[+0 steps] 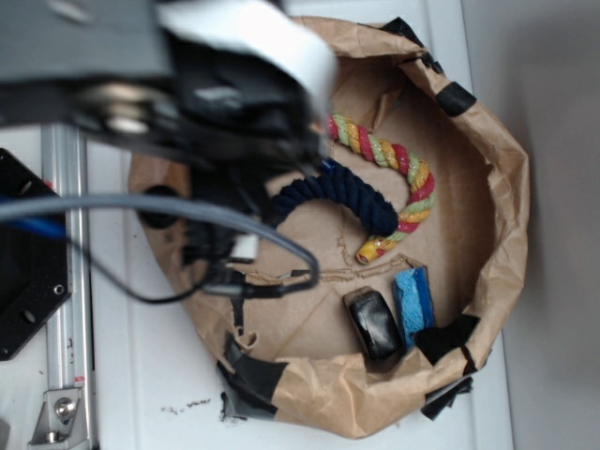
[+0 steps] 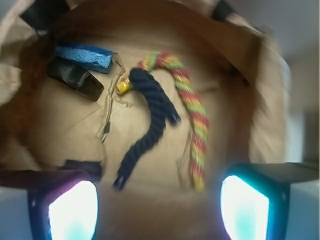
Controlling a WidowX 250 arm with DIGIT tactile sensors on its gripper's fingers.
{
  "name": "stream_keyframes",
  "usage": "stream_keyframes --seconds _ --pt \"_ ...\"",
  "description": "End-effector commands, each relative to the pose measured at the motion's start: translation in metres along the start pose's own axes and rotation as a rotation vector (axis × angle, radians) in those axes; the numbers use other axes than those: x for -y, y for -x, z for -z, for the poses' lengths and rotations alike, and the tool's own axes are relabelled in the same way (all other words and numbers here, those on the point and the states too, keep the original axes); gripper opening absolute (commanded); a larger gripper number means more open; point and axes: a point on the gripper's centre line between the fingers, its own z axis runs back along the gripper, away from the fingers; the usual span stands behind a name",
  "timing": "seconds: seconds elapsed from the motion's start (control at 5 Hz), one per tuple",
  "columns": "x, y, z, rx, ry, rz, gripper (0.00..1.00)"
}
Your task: Grab the blue rope.
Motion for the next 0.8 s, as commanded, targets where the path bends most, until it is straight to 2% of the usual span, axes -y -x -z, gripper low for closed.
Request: stream_keyframes --seconds 0.0,0.2,0.4,0.6 --pt "-0.002 -0.046 0.066 0.023 -0.019 0.156 1.00" --pt "0.013 -0.065 0.106 -0.038 -0.010 0.226 1.00" --pt "0.027 -0.073 0.117 -0.056 -0.019 0.296 0.00" --pt "0.022 -0.069 0.108 -0.026 0.026 0.258 0.00"
